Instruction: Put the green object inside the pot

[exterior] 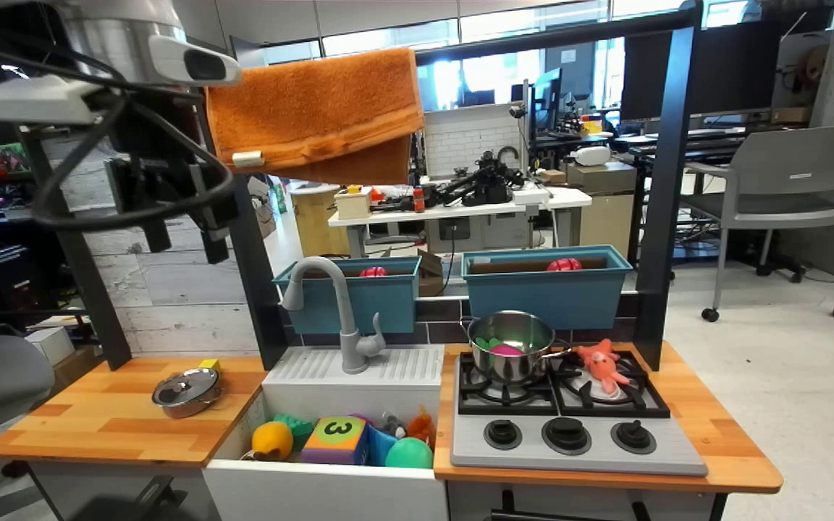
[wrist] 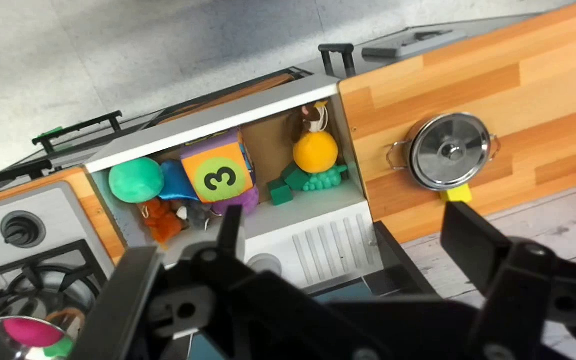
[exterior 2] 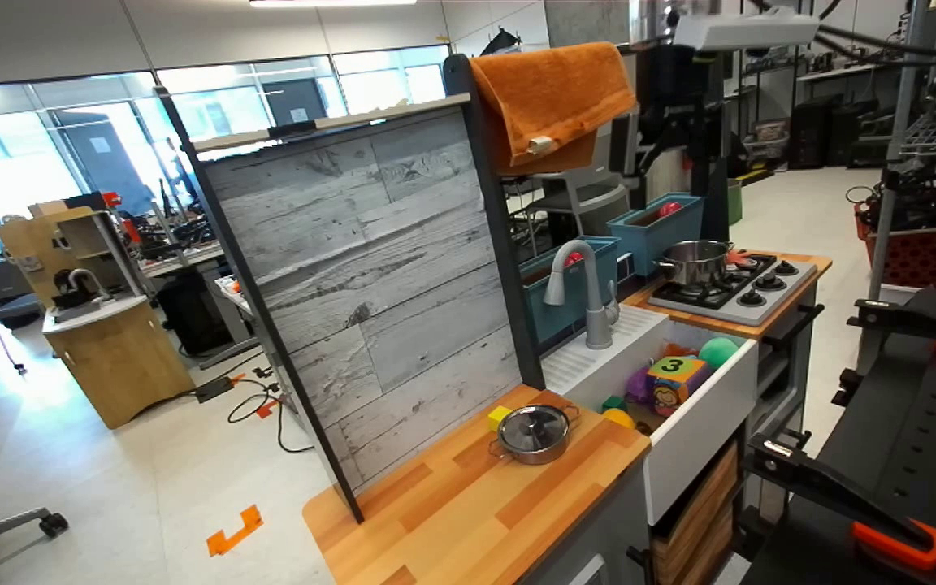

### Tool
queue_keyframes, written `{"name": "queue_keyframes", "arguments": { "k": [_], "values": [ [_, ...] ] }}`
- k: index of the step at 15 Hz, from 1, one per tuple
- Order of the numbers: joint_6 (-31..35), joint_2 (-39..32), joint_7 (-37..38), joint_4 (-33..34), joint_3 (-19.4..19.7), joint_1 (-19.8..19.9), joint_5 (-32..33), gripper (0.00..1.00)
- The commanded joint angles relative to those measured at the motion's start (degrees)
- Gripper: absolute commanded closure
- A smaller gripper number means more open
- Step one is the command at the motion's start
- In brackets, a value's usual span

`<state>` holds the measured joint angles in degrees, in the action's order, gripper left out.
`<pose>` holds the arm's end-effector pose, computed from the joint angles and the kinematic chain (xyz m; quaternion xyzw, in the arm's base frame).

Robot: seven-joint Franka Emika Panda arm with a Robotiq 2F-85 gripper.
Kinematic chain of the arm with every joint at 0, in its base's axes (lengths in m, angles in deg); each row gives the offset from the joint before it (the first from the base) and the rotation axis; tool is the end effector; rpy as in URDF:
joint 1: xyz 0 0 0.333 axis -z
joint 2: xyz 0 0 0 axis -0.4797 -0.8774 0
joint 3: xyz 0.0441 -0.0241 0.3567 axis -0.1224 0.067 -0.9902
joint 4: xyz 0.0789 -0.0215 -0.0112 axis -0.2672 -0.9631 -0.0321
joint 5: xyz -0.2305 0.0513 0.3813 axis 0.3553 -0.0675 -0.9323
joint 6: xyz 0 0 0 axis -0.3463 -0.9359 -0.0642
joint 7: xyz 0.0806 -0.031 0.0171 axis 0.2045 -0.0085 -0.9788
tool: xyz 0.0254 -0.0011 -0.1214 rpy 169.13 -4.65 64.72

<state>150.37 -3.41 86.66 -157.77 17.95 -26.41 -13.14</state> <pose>0.5825 -0.0694 0.2605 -0.9911 0.1280 -0.0062 0.0362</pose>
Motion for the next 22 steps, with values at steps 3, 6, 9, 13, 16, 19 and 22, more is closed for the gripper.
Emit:
{"name": "queue_keyframes", "arguments": {
  "k": [3, 6, 9, 13, 16, 19, 22],
  "values": [
    [2.70, -21.30, 13.91, 20.85, 2.58, -1.06, 2.56, 0.00],
    [-0.67, -27.76, 23.54, 28.11, 7.46, -3.82, 7.84, 0.00],
    [-5.81, -32.50, 29.71, 33.08, 10.78, -5.43, 10.97, 0.00],
    [-10.81, -39.03, 31.25, 41.07, 9.97, -3.29, 9.07, 0.00],
    [-13.16, -42.36, 32.77, 46.28, 9.88, -1.69, 8.27, 0.00],
    [-14.92, -44.65, 33.70, 51.16, 9.61, 0.31, 7.32, 0.00],
    [-15.98, -45.35, 33.65, 54.05, 9.44, 1.59, 7.07, 0.00]
  ]
}}
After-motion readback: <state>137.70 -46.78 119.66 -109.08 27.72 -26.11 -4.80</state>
